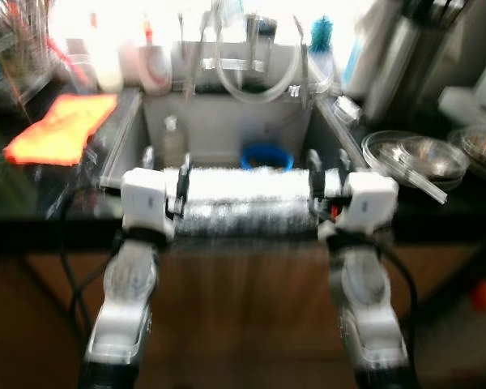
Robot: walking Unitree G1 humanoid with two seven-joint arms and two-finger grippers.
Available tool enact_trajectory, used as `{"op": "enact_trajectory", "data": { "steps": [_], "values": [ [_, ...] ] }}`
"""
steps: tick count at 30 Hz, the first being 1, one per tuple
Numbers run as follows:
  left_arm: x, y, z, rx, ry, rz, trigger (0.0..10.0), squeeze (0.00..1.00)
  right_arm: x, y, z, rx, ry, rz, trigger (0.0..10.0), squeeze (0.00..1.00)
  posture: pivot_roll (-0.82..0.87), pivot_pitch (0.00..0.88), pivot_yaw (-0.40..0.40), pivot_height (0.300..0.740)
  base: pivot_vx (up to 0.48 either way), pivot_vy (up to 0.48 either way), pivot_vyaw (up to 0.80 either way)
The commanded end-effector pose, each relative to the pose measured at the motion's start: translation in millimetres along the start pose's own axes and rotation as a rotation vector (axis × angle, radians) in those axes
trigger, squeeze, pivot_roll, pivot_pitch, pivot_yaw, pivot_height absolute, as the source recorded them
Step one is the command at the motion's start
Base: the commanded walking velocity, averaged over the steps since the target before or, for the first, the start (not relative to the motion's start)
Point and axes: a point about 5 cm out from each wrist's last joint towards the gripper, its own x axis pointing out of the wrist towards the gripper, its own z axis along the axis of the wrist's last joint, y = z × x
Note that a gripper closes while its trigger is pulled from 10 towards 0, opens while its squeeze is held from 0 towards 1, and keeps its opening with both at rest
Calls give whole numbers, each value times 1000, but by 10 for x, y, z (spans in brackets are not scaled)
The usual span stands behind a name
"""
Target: Kitchen organization
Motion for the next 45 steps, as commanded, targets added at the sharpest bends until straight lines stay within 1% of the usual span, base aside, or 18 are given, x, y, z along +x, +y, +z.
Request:
{"op": "enact_trajectory", "data": {
  "steps": [1,8,12,14,16,17,18,22,23,24,28,31,35,36,38,39,41,45],
  "values": [
    [69,-49,59,-6,-23,-21,10000,0,31,-28,29,-4,-9,-8,10000,0,20,0,-76,740,0,0,0],
    [62,-73,68,-16,-27,-36,10000,0,17,-40,9,-6,-3,-11,10000,0,21,0,-76,740,0,0,0],
    [69,-76,73,-25,-29,-42,10000,0,-30,-57,-20,-11,5,-20,10000,0,19,0,-75,740,0,0,0],
    [70,-74,69,-26,-28,-43,10000,0,-55,-84,-39,-19,16,-36,10000,0,15,0,-73,740,0,0,0],
    [73,-77,66,-26,-27,-45,10000,0,-73,-155,-72,-2,37,-84,10000,0,15,0,-73,740,0,0,0],
    [77,-77,69,-28,-28,-45,10000,0,-73,-221,-85,36,49,-132,10000,0,14,0,-73,740,0,0,0],
    [75,-77,71,-28,-29,-45,10000,0,-72,-303,-104,95,62,-195,10000,0,13,0,-72,740,0,0,0],
    [71,-75,71,-28,-30,-44,10000,0,-62,-442,-120,201,68,-304,10000,0,18,0,-73,740,0,0,0],
    [70,-72,74,-26,-31,-45,10000,0,-63,-507,-134,253,78,-363,10000,0,18,0,-73,740,0,0,0],
    [68,-70,75,-26,-32,-44,10000,0,-71,-553,-149,279,82,-400,10000,0,18,0,-73,740,0,0,0],
    [66,-74,77,-27,-33,-45,10000,0,-102,-664,-199,339,98,-489,10000,0,17,0,-70,740,0,0,0],
    [64,-88,80,-27,-34,-52,10000,0,-145,-775,-276,398,133,-596,10000,0,17,0,-69,740,0,0,0],
    [65,-87,78,-26,-33,-54,10000,0,-161,-822,-332,432,160,-639,10000,0,18,0,-69,740,0,0,0],
    [66,-87,78,-26,-33,-54,10000,0,-158,-821,-337,437,163,-637,10000,47,18,0,-69,740,0,0,0],
    [67,-87,78,-26,-33,-55,10000,0,-153,-818,-340,442,165,-633,10000,47,18,0,-69,740,0,0,0],
    [66,-87,78,-25,-33,-56,10000,0,-144,-811,-332,451,157,-623,10000,1000,21,0,-69,740,0,0,0],
    [67,-89,77,-25,-33,-57,10000,0,-100,-790,-302,465,137,-593,10000,1000,21,0,-69,740,0,0,0],
    [67,-91,77,-26,-33,-58,10000,0,-84,-791,-292,466,132,-591,10000,1000,20,0,-68,740,0,0,0]
  ]
}}
